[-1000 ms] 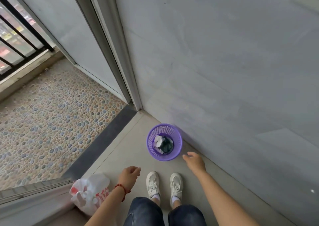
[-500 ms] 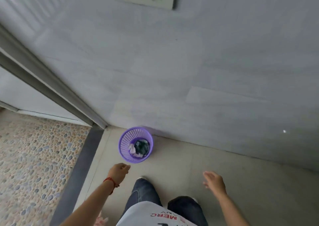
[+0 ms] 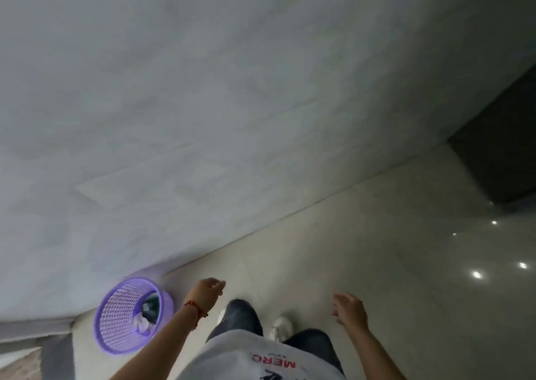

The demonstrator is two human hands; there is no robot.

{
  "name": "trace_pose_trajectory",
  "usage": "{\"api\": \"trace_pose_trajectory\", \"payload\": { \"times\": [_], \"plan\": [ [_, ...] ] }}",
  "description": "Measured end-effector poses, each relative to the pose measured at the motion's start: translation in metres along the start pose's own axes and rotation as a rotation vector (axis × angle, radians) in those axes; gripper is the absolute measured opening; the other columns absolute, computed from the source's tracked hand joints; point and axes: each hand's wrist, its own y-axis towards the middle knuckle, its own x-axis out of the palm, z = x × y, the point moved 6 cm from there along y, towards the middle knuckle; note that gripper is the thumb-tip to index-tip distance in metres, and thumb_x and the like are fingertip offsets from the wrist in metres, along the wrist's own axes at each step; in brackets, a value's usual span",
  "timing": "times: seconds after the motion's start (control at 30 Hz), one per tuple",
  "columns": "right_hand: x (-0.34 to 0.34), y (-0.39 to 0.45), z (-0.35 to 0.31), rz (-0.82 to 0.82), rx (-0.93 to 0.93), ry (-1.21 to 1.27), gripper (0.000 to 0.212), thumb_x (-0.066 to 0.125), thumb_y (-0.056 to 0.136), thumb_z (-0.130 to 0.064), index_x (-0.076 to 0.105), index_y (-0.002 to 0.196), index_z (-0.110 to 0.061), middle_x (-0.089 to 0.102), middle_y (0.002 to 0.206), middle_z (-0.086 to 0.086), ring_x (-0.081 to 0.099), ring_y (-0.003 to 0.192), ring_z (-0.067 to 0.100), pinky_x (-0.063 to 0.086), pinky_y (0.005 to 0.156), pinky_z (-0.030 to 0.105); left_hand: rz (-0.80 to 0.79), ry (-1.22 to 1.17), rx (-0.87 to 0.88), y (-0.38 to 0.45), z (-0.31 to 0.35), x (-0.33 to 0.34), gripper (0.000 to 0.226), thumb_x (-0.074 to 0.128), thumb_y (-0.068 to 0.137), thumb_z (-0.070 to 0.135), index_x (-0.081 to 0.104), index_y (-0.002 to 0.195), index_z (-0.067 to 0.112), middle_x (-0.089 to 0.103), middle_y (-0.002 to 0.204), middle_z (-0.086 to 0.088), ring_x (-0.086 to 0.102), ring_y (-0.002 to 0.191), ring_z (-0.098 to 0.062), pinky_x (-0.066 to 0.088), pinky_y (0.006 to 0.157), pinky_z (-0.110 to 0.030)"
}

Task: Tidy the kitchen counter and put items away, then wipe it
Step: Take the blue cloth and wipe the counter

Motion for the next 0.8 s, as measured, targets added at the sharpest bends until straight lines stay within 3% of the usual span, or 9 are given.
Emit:
{"api": "trace_pose_trajectory", "payload": {
  "times": [0.1, 0.17, 0.27, 0.33, 0.43, 0.53, 0.7, 0.8],
  "plan": [
    [-0.042, 0.002, 0.036, 0.093, 0.104, 0.156, 0.017, 0.051, 0.089, -0.017, 0.062, 0.097, -0.007, 0.063, 0.078, 0.01, 0.063, 0.079, 0.03, 0.051, 0.079, 0.039, -0.108, 0.145, 0.078, 0.014, 0.058, 0.039, 0.024, 0.05, 0.092, 0.022, 0.065, 0.091, 0.004, 0.065, 0.082, -0.007, 0.057, 0.077, -0.023, 0.047, 0.066, -0.029],
    [-0.064, 0.001, 0.061, 0.161, 0.172, 0.291, 0.019, 0.051, 0.09, -0.017, 0.061, 0.101, -0.004, 0.063, 0.079, 0.011, 0.063, 0.077, 0.03, 0.05, 0.073, 0.036, -0.181, 0.25, 0.105, 0.022, 0.093, 0.065, 0.022, 0.049, 0.092, 0.022, 0.063, 0.084, 0.008, 0.065, 0.082, -0.007, 0.059, 0.08, -0.025, 0.049, 0.072, -0.031],
    [-0.09, -0.008, 0.091, 0.255, 0.28, 0.515, 0.018, 0.053, 0.09, -0.016, 0.062, 0.1, -0.004, 0.062, 0.077, 0.009, 0.061, 0.07, 0.024, 0.046, 0.062, 0.029, -0.266, 0.352, 0.132, 0.033, 0.14, 0.101, 0.026, 0.051, 0.092, 0.02, 0.058, 0.067, 0.013, 0.065, 0.078, -0.009, 0.059, 0.08, -0.025, 0.045, 0.073, -0.03],
    [-0.105, -0.011, 0.107, 0.335, 0.333, 0.649, 0.017, 0.054, 0.09, -0.016, 0.062, 0.1, -0.005, 0.063, 0.085, 0.013, 0.061, 0.075, 0.027, 0.046, 0.064, 0.03, -0.317, 0.413, 0.172, 0.041, 0.174, 0.125, 0.03, 0.053, 0.091, 0.018, 0.056, 0.062, 0.015, 0.063, 0.073, -0.009, 0.057, 0.078, -0.025, 0.042, 0.071, -0.028],
    [-0.12, -0.016, 0.125, 0.451, 0.38, 0.817, 0.014, 0.055, 0.089, -0.012, 0.062, 0.098, -0.003, 0.063, 0.088, 0.017, 0.06, 0.076, 0.029, 0.046, 0.07, 0.035, -0.397, 0.518, 0.235, 0.052, 0.226, 0.159, 0.029, 0.054, 0.091, 0.017, 0.054, 0.062, 0.014, 0.061, 0.072, -0.008, 0.056, 0.077, -0.026, 0.04, 0.073, -0.03],
    [-0.123, -0.025, 0.137, 0.547, 0.436, 0.985, 0.011, 0.055, 0.089, -0.008, 0.061, 0.096, -0.002, 0.061, 0.077, 0.014, 0.057, 0.07, 0.028, 0.044, 0.067, 0.033, -0.469, 0.572, 0.293, 0.063, 0.276, 0.192, 0.029, 0.055, 0.09, 0.013, 0.054, 0.061, 0.012, 0.059, 0.066, -0.004, 0.053, 0.072, -0.025, 0.039, 0.074, -0.031],
    [-0.114, -0.043, 0.157, 0.718, 0.554, 1.211, 0.011, 0.052, 0.087, 0.002, 0.062, 0.088, -0.002, 0.059, 0.072, 0.011, 0.055, 0.06, 0.026, 0.04, 0.056, 0.03, -0.621, 0.752, 0.406, 0.066, 0.343, 0.264, 0.019, 0.054, 0.091, 0.017, 0.061, 0.08, 0.003, 0.062, 0.083, -0.011, 0.055, 0.086, -0.028, 0.04, 0.08, -0.034],
    [-0.106, -0.054, 0.168, 0.77, 0.624, 1.293, 0.011, 0.053, 0.087, 0.001, 0.062, 0.085, -0.006, 0.06, 0.074, 0.012, 0.056, 0.059, 0.025, 0.04, 0.056, 0.03, -0.696, 0.856, 0.461, 0.053, 0.362, 0.306, 0.025, 0.054, 0.091, 0.017, 0.058, 0.067, 0.011, 0.061, 0.072, -0.005, 0.054, 0.077, -0.025, 0.041, 0.073, -0.03]
  ]
}}
